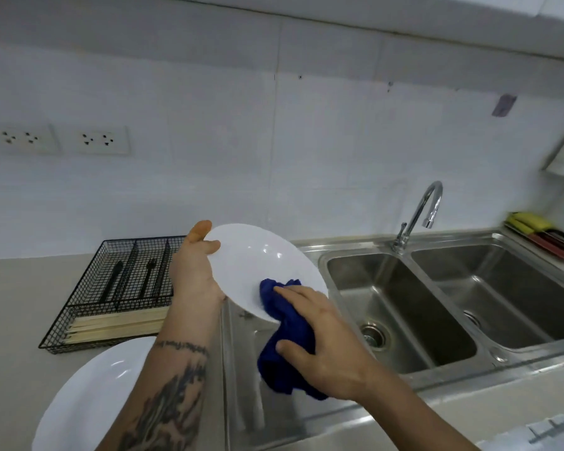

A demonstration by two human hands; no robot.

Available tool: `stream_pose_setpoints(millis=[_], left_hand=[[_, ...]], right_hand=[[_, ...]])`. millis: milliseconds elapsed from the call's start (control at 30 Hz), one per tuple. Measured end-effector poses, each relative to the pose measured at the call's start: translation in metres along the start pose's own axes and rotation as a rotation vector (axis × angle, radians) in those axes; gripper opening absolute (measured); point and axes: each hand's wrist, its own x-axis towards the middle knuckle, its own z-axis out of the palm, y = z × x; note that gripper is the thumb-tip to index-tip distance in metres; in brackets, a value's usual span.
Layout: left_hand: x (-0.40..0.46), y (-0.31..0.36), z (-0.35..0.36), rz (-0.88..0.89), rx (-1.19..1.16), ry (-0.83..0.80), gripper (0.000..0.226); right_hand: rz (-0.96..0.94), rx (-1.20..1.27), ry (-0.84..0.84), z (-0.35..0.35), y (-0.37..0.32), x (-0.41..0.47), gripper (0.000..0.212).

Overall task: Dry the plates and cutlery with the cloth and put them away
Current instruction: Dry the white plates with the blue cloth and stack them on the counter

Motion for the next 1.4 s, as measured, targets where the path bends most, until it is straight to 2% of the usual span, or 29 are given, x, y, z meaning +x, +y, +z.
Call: stream_pose_setpoints(millis=[67, 133, 233, 300, 400, 500, 667, 733, 800, 867, 933, 1067, 1233, 1300, 1400], left_hand=[[0.005, -0.002, 0.000, -0.034, -0.030, 0.087, 0.043], [0.004, -0.007, 0.000, -0.064, -0.044, 0.104, 0.042], [-0.005, -0.012, -0.005, 0.014, 0.058, 0.033, 0.026], [-0.011, -0.015, -0.015, 0.127, 0.217, -0.039, 0.027], [-0.012, -0.019, -0.034, 0.279, 0.391, -0.152, 0.042], [-0.013, -0.016, -0.036, 0.360, 0.434, -0.190, 0.051], [-0.016, -0.006, -0.027, 0.490, 0.517, -0.221, 0.046], [-0.021, -0.007, -0.024, 0.520, 0.539, -0.255, 0.044], [-0.025, -0.012, -0.021, 0.530, 0.524, -0.268, 0.043], [-0.028, -0.016, -0.017, 0.496, 0.495, -0.275, 0.043], [-0.031, -0.020, -0.013, 0.452, 0.466, -0.277, 0.041], [-0.032, -0.029, -0.004, 0.373, 0.435, -0.280, 0.040], [-0.030, -0.036, 0.006, 0.345, 0.430, -0.290, 0.045], [-0.029, -0.035, 0.003, 0.342, 0.412, -0.279, 0.046], [-0.031, -0.028, -0.003, 0.318, 0.357, -0.259, 0.044]], right_hand=[[-0.066, -0.082, 0.065, -0.003, 0.004, 0.008, 0.062], [-0.133, -0.140, 0.180, -0.007, 0.011, 0.016, 0.053], [-0.188, -0.107, 0.294, -0.021, 0.016, 0.023, 0.047], [-0.188, -0.012, 0.341, -0.036, 0.011, 0.026, 0.049], [-0.075, 0.205, 0.329, -0.058, 0.002, 0.027, 0.051], [0.021, 0.457, 0.309, -0.075, 0.001, 0.029, 0.043], [0.197, 0.778, 0.419, -0.078, 0.020, 0.035, 0.034], [0.289, 0.834, 0.486, -0.070, 0.030, 0.037, 0.033], [0.337, 0.781, 0.579, -0.060, 0.038, 0.039, 0.034], [0.330, 0.599, 0.655, -0.051, 0.042, 0.040, 0.037], [0.288, 0.411, 0.655, -0.043, 0.042, 0.040, 0.046], [0.124, 0.139, 0.495, -0.034, 0.027, 0.048, 0.068], [-0.227, -0.307, 0.283, -0.021, 0.005, 0.066, 0.072], [-0.294, -0.358, 0.228, -0.022, 0.006, 0.070, 0.072], [-0.277, -0.265, 0.228, -0.028, 0.021, 0.074, 0.073]])
